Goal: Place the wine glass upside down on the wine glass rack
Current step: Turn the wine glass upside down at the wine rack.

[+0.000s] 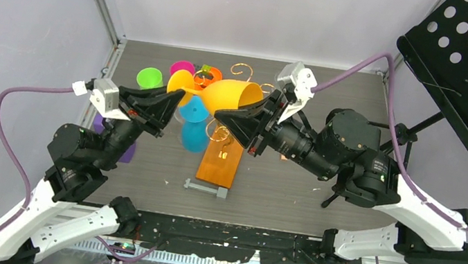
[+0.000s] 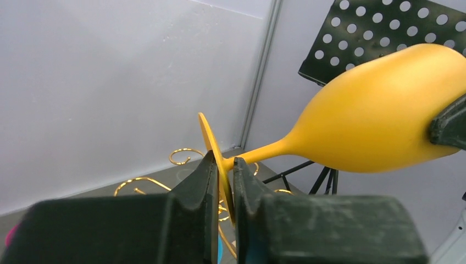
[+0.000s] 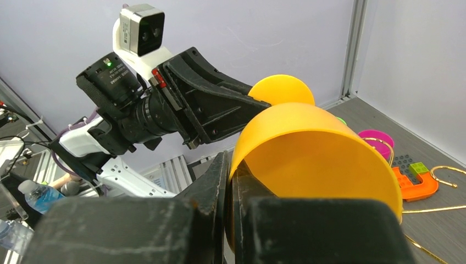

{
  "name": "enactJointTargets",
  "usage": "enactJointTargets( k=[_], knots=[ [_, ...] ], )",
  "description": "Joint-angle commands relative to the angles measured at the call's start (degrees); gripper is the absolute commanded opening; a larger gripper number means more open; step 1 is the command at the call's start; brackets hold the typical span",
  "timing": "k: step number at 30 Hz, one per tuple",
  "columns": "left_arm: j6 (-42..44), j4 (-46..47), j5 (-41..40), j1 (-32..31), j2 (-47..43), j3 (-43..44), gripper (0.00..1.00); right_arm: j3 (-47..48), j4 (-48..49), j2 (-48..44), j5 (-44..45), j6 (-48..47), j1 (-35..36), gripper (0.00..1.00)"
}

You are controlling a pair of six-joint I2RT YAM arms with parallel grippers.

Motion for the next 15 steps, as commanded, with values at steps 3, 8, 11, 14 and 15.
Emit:
enactJointTargets(
  k=[3,8,11,14,15],
  knots=[
    [0.2,2.7,-3.2,0.2,1.1,0.5,0.00,-4.1,6.0,-4.9,-6.2,-0.3,0.8,0.18],
    [1.5,4.0,-5.1,0.2,0.8,0.4,0.00,-6.8,5.6,-8.1,-2.2,-1.4,0.8,0.37],
    [2.3,3.9,-5.2,0.3,0.8,0.6,0.00,-8.1,3.5,-10.7,1.1,-2.0,0.8,0.45],
    [3.6,3.8,-4.2,0.3,0.3,0.4,0.00,-8.8,0.8,-13.7,4.5,-2.7,0.7,0.52],
    [4.5,3.9,-2.9,0.2,0.1,0.3,0.00,-8.7,0.3,-14.3,6.3,-2.8,0.8,0.53]
  ],
)
